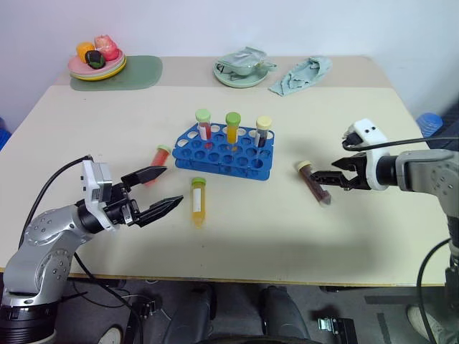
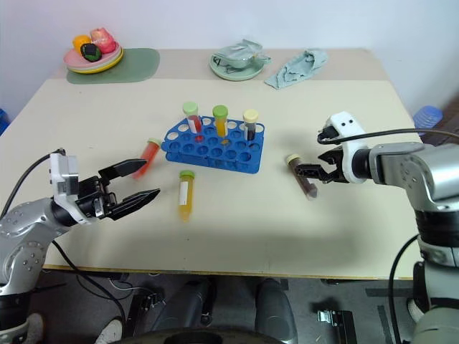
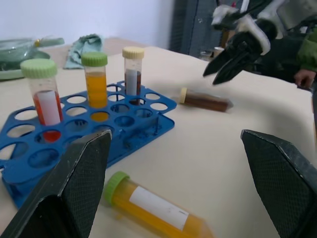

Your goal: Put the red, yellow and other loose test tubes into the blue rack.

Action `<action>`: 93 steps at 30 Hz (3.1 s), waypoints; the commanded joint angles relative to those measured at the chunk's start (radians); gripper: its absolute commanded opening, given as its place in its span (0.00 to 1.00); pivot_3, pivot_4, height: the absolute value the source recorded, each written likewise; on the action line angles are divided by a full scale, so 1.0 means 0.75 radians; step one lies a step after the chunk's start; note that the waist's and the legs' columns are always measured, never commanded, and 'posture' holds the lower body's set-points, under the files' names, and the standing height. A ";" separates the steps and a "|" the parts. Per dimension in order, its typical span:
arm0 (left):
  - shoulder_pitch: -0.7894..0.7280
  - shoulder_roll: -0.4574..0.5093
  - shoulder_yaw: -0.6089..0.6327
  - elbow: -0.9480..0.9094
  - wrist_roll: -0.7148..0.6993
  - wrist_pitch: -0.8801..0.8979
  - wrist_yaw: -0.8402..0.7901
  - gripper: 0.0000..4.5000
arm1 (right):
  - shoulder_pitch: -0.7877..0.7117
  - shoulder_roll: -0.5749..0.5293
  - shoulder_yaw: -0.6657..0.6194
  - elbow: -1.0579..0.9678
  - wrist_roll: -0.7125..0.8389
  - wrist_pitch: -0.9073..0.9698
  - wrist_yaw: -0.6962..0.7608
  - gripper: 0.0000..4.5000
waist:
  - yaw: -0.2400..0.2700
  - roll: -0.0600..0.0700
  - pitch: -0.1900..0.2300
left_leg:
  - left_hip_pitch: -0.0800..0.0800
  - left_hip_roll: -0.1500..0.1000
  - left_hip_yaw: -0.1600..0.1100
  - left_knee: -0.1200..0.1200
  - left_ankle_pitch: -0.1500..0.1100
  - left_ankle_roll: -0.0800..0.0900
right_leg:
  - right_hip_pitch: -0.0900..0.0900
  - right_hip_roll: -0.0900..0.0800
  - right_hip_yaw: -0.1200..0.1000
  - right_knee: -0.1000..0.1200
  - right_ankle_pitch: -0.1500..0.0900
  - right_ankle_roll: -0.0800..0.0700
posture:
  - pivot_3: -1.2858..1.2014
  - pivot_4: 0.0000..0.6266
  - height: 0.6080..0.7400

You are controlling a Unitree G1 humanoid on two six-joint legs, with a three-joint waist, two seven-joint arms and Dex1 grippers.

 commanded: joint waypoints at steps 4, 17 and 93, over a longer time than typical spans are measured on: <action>0.019 -0.032 -0.010 -0.091 -0.041 0.020 0.029 0.95 | -0.280 0.167 0.099 0.298 -0.105 0.121 -0.043 1.00 | -0.008 0.000 0.000 | 0.000 0.001 0.000 -0.001 0.000 -0.001 | -0.002 0.001 0.001 0.002 0.000 0.000 | 0.52 0.24 1.00; 0.127 -0.053 0.005 -0.188 -0.082 0.040 0.087 0.95 | -0.483 0.289 0.323 0.634 -0.314 -0.002 0.021 1.00 | -0.005 0.001 0.000 | -0.001 0.000 0.002 -0.001 0.000 -0.001 | -0.005 0.001 0.003 0.003 0.000 0.000 | 0.52 0.24 1.00; 0.052 -0.131 0.143 -0.105 -0.119 -0.017 0.288 0.95 | 0.337 1.153 -0.164 0.454 -0.303 -2.124 0.229 0.36 | -0.044 0.001 -0.002 | 0.003 0.003 0.005 -0.002 0.006 -0.011 | -0.009 0.007 0.010 0.012 0.001 -0.001 | 0.52 0.24 1.00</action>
